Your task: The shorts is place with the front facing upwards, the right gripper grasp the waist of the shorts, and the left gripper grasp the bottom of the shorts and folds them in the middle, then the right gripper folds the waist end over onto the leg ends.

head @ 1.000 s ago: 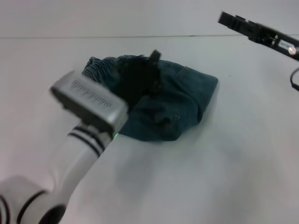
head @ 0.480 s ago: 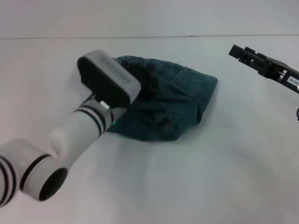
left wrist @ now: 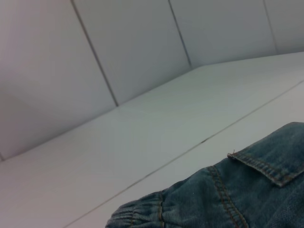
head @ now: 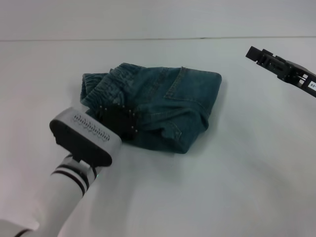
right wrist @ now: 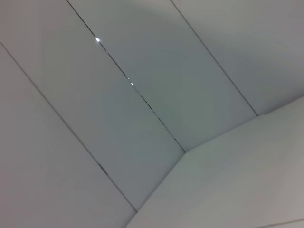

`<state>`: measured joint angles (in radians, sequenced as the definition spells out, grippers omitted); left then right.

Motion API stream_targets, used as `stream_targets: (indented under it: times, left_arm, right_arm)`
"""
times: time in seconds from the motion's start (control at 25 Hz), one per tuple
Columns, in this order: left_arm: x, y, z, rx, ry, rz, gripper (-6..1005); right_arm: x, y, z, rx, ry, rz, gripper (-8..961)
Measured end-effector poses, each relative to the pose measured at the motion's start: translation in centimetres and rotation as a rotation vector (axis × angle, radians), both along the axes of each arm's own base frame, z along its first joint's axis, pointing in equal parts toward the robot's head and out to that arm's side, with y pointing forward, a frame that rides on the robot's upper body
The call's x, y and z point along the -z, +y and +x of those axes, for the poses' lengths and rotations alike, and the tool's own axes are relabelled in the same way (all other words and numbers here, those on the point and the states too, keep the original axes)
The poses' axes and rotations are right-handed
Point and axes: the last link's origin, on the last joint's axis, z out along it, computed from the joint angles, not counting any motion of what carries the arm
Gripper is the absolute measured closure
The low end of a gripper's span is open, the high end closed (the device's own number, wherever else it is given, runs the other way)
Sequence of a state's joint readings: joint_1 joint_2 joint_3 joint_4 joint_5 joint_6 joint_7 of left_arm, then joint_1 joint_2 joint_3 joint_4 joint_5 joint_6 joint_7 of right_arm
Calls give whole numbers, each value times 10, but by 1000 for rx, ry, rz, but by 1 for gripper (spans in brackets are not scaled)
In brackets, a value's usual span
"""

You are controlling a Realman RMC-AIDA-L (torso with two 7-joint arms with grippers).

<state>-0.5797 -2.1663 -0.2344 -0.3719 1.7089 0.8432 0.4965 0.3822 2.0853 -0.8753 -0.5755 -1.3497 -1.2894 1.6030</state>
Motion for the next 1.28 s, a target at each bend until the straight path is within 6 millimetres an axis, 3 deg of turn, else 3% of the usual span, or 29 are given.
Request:
stream_targets:
  times: [0.28,0.44,0.48,0.64,0.88,1.08,1.28]
  left_arm:
    - [-1,-17,-5,-51,-43,53,989]
    - [-16,-26,-3,-22,-152,161,987]
    - [-32,-35,3,43,-269,235,987]
    - [-49,-41,0,96,-419,262,985]
    - [-72,-47,-20,136,-629,130,982]
    - [-90,-56,-36,157,-701,-136,980]
    - [-98,-54,-46,94,-636,-385,824]
  right_arm:
    - [0,-2,3,6,-8,-1,170]
    - [0,-4,5,3,-15,4,171]
    - [-1,-5,6,4,-18,7,171]
    - [-1,-8,9,-8,-37,21,171]
    - [3,-29,2,-238,-185,-11,172]
    - [9,-50,-3,-420,-329,-106,170]
    - [9,-52,-3,-427,-354,-113,136]
